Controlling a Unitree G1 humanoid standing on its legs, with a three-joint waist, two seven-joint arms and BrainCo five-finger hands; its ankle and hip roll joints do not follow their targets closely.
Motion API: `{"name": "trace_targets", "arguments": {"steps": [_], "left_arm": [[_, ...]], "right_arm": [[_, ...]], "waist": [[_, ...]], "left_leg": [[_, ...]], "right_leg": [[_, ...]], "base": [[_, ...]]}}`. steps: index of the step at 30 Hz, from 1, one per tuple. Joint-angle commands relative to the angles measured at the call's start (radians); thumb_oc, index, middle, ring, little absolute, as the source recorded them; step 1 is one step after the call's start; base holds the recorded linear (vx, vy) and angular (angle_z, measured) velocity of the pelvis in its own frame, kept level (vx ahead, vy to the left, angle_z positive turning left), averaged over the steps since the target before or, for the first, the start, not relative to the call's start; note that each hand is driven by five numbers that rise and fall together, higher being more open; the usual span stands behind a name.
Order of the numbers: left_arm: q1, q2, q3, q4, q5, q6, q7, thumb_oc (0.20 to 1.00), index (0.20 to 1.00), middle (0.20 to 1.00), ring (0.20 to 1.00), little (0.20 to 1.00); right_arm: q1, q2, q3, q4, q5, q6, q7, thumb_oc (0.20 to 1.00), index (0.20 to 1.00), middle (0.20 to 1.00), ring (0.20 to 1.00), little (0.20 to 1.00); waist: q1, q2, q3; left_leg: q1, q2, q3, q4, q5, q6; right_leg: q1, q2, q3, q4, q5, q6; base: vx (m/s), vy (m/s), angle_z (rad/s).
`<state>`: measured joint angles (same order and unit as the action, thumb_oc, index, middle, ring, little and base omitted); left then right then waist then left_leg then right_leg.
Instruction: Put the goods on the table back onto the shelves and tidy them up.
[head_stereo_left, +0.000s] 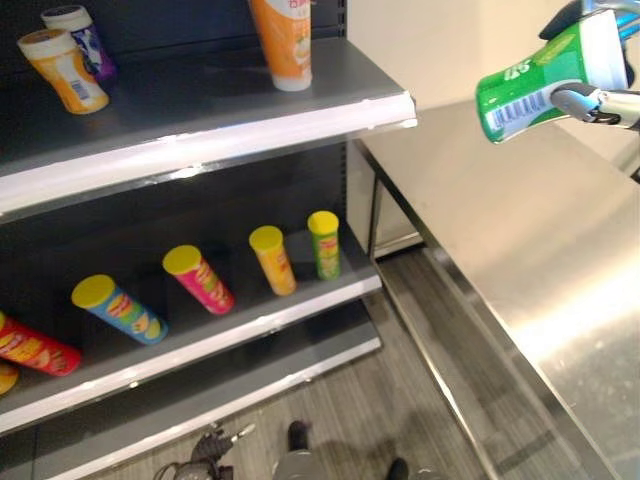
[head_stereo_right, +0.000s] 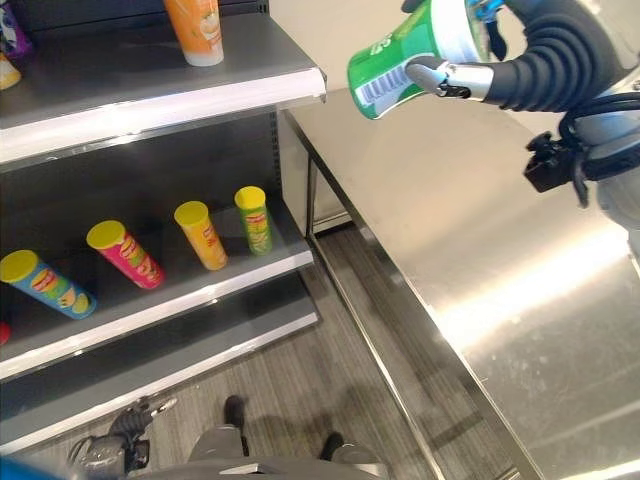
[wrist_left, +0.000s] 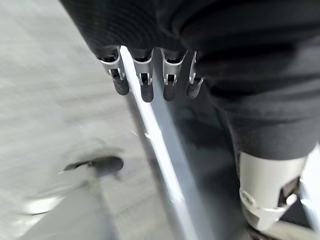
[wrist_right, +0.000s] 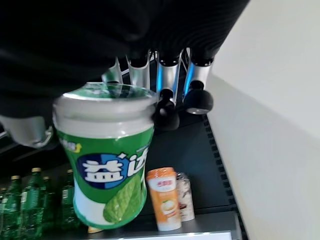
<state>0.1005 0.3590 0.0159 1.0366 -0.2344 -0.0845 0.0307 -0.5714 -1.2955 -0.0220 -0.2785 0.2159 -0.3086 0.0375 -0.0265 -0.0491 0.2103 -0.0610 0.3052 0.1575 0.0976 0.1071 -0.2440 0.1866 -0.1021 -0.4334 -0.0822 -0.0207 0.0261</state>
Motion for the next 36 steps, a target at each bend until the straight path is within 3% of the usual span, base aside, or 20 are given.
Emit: {"name": "trace_targets", "arguments": {"steps": [1,7,10,12,13,14,15,17,21,22,23,24,25,26,27,28,29,30,31,36], "left_arm": [[-0.026,0.018,0.021,-0.036,-0.036,-0.042,0.019,1.0,1.0,1.0,1.0,1.0],[-0.042,0.012,0.015,-0.026,-0.041,-0.06,0.04,1.0,1.0,1.0,1.0,1.0],[-0.048,0.01,0.012,-0.027,-0.037,-0.063,0.048,1.0,1.0,1.0,1.0,1.0],[-0.06,0.017,0.009,-0.04,-0.031,-0.063,0.058,1.0,1.0,1.0,1.0,1.0],[-0.071,0.01,0.008,-0.038,-0.029,-0.062,0.057,1.0,1.0,1.0,1.0,1.0],[-0.072,0.012,0.005,-0.038,-0.029,-0.062,0.057,1.0,1.0,1.0,1.0,1.0],[-0.093,0.006,0.002,-0.032,-0.026,-0.057,0.06,1.0,1.0,1.0,1.0,1.0],[-0.115,0.024,0.01,-0.026,-0.007,-0.047,0.063,1.0,1.0,1.0,1.0,1.0],[-0.126,0.06,0.018,-0.013,0.045,-0.039,0.056,1.0,1.0,1.0,1.0,1.0],[-0.126,0.077,0.024,-0.018,0.066,-0.041,0.058,1.0,1.0,1.0,1.0,1.0],[-0.125,0.081,0.023,-0.018,0.081,-0.035,0.051,1.0,1.0,1.0,1.0,1.0],[-0.126,0.082,0.022,-0.019,0.081,-0.035,0.051,1.0,1.0,1.0,1.0,1.0],[-0.12,0.085,0.022,-0.021,0.085,-0.036,0.045,1.0,1.0,1.0,1.0,1.0],[-0.121,0.086,0.02,-0.021,0.085,-0.036,0.045,1.0,1.0,1.0,1.0,1.0],[-0.11,0.074,0.012,-0.022,0.097,-0.042,0.046,1.0,1.0,1.0,1.0,1.0],[-0.112,0.074,0.011,-0.022,0.097,-0.042,0.046,1.0,1.0,1.0,1.0,1.0],[-0.11,0.073,0.008,-0.002,0.119,-0.03,0.035,1.0,1.0,1.0,1.0,1.0],[-0.124,0.083,0.002,-0.019,0.098,-0.03,0.032,1.0,1.0,1.0,1.0,1.0],[-0.107,0.062,0.003,-0.061,0.081,-0.051,0.038,1.0,1.0,1.0,1.0,1.0],[-0.109,0.035,-0.006,-0.062,0.059,-0.055,0.036,1.0,1.0,1.0,1.0,1.0]], "right_arm": [[-0.075,-0.039,0.06,0.006,0.007,0.001,-0.042,0.2,0.2,0.2,0.2,0.2],[-0.063,-0.087,0.058,0.013,-0.012,0.013,-0.048,0.2,0.2,0.2,0.2,0.2],[-0.009,-0.089,0.007,0.004,-0.01,0.013,-0.049,0.2,0.2,0.2,0.2,0.2],[0.065,-0.085,-0.073,-0.008,-0.039,0.024,-0.07,0.2,0.2,0.2,0.2,0.2],[0.108,-0.071,-0.111,-0.015,-0.06,0.037,-0.072,0.2,0.2,0.2,0.2,0.2],[0.122,-0.07,-0.124,-0.019,-0.061,0.038,-0.071,0.2,0.2,0.2,0.2,0.2],[0.154,-0.046,-0.143,-0.012,-0.09,0.051,-0.08,0.2,0.2,0.2,0.2,0.2],[0.244,-0.008,-0.224,-0.037,-0.146,0.074,-0.085,0.2,0.2,0.2,0.2,0.2],[0.279,0.034,-0.267,-0.044,-0.177,0.072,-0.107,0.2,0.2,0.2,0.2,0.2],[0.293,0.043,-0.282,-0.042,-0.192,0.069,-0.116,0.2,0.2,0.2,0.2,0.2],[0.323,0.042,-0.291,-0.039,-0.186,0.073,-0.104,0.2,0.2,0.2,0.2,0.2],[0.327,0.042,-0.296,-0.041,-0.185,0.073,-0.104,0.2,0.2,0.2,0.2,0.2],[0.349,0.045,-0.316,-0.042,-0.181,0.074,-0.098,0.2,0.2,0.2,0.2,0.2],[0.354,0.045,-0.32,-0.043,-0.18,0.074,-0.098,0.2,0.2,0.2,0.2,0.2],[0.389,0.033,-0.353,-0.046,-0.172,0.06,-0.101,0.2,0.2,0.2,0.2,0.2],[0.394,0.033,-0.358,-0.047,-0.172,0.06,-0.101,0.2,0.2,0.2,0.2,0.2],[0.43,0.043,-0.381,-0.025,-0.175,0.052,-0.114,0.2,0.2,0.2,0.2,0.2],[0.408,0.02,-0.389,-0.035,-0.181,0.053,-0.107,0.2,0.2,0.2,0.2,0.2],[0.432,0.006,-0.41,-0.062,-0.179,0.052,-0.106,0.2,0.2,0.2,0.2,0.2],[0.39,0.001,-0.381,-0.049,-0.169,0.039,-0.112,0.2,0.2,0.2,0.2,0.2]], "waist": [[-0.02,0.019,-0.024],[-0.067,0.04,-0.049],[-0.07,0.04,-0.05],[-0.064,0.033,-0.037],[-0.072,0.027,-0.038],[-0.068,0.025,-0.038],[-0.072,0.015,-0.039],[-0.074,0.002,-0.036],[-0.061,-0.021,-0.037],[-0.059,-0.03,-0.024],[-0.079,-0.039,-0.019],[-0.076,-0.041,-0.021],[-0.088,-0.036,-0.015],[-0.085,-0.037,-0.017],[-0.106,-0.036,-0.008],[-0.105,-0.036,-0.009],[-0.125,-0.045,-0.011],[-0.116,-0.049,-0.007],[-0.109,-0.053,-0.008],[-0.098,-0.058,-0.021]], "left_leg": [[0.09,0.133,-0.003,-0.037,0.14,-0.018],[0.134,0.178,-0.051,-0.075,0.246,-0.018],[0.127,0.179,-0.037,-0.106,0.225,-0.018],[0.049,0.145,-0.05,-0.073,0.129,-0.018],[0.043,0.133,-0.034,-0.058,0.041,-0.018],[0.042,0.133,-0.034,-0.054,0.037,-0.018],[0.036,0.113,-0.022,-0.033,-0.055,-0.018],[0.021,0.053,-0.017,0.009,-0.144,-0.014],[0.03,0.005,0.036,0.014,-0.187,0.021],[0.03,-0.016,0.055,0.011,-0.194,0.047],[0.033,-0.034,0.054,0.003,-0.191,0.059],[0.031,-0.036,0.055,0.001,-0.188,0.06],[0.048,-0.051,0.048,-0.008,-0.187,0.073],[0.045,-0.053,0.05,-0.011,-0.183,0.074],[0.063,-0.066,0.038,-0.027,-0.178,0.084],[0.061,-0.066,0.038,-0.029,-0.174,0.084],[0.067,-0.07,0.048,-0.029,-0.191,0.085],[0.053,-0.077,0.028,-0.016,-0.192,0.086],[0.055,-0.083,0.008,-0.019,-0.185,0.082],[0.071,-0.061,0.019,-0.037,-0.165,0.064]], "right_leg": [[-0.066,-0.065,0.049,0.04,-0.113,0.096],[-0.142,-0.187,0.042,0.076,-0.064,0.153],[-0.144,-0.222,0.029,0.083,-0.048,0.179],[-0.138,-0.262,0.037,0.093,-0.03,0.203],[-0.133,-0.277,0.038,0.096,-0.024,0.207],[-0.133,-0.278,0.04,0.096,-0.023,0.207],[-0.138,-0.301,0.053,0.092,0.002,0.218],[-0.155,-0.357,0.065,0.095,0.082,0.236],[-0.191,-0.394,0.067,0.097,0.155,0.236],[-0.221,-0.391,0.091,0.154,0.129,0.236],[-0.235,-0.349,0.152,0.191,0.092,0.224],[-0.241,-0.351,0.155,0.194,0.093,0.224],[-0.254,-0.262,0.24,0.22,0.034,0.225],[-0.259,-0.263,0.242,0.22,0.037,0.225],[-0.275,-0.171,0.297,0.223,-0.017,0.204],[-0.278,-0.17,0.297,0.222,-0.013,0.203],[-0.277,-0.129,0.329,0.198,-0.043,0.183],[-0.248,-0.133,0.343,0.174,-0.041,0.192],[-0.225,-0.123,0.351,0.148,-0.042,0.18],[-0.188,-0.112,0.309,0.097,-0.037,0.174]], "base": [[-0.11,0.18,0.23],[-0.1,0.317,0.37],[-0.01,0.382,0.75],[0.04,0.326,0.83],[0.03,0.18,0.61],[0.02,0.227,0.37],[0.03,0.257,0.21],[0.03,0.361,-0.11],[-0.02,0.279,-0.37],[-0.05,0.352,-0.53],[-0.06,0.272,-0.4],[0.05,0.224,0.01],[0.04,0.114,0.12],[0.1,0.173,-0.1],[0.04,0.058,-0.11],[0.1,0.037,-0.19],[0.06,-0.008,0.13],[0.13,-0.01,0.49],[0.11,-0.019,0.51],[0.1,-0.07,0.16]]}}
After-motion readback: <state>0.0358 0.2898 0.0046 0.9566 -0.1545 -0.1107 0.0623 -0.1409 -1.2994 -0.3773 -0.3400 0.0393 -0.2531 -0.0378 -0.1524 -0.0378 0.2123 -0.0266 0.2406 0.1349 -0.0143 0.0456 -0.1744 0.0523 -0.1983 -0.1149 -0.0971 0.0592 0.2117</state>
